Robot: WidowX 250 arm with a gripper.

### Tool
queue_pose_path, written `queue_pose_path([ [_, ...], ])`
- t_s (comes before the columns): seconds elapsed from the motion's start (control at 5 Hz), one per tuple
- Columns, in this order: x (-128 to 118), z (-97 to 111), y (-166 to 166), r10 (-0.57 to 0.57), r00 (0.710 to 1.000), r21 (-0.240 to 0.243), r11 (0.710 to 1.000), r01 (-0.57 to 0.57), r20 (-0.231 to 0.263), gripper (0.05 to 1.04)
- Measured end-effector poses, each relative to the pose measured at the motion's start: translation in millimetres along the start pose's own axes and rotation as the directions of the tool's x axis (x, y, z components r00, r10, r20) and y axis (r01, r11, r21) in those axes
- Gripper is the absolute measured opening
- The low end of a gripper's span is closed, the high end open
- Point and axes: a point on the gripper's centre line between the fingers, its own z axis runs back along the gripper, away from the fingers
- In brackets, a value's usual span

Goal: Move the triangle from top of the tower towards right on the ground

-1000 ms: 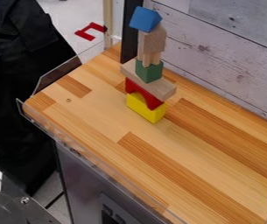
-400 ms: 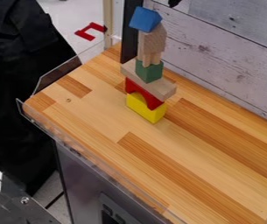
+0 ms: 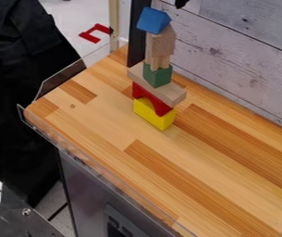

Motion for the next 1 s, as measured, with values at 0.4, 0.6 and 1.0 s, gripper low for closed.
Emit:
queue_pose_path([
  [0.4,-2,-13,6,0.034,0.997,0.000,0.999,-0.034,-0.068,0.999],
  [0.6,-1,-16,9,0.047,0.996,0.002,0.999,-0.047,-0.077,0.999],
  [1.0,-4,-24,7,0.055,0.994,-0.015,0.998,-0.057,-0.098,0.669],
])
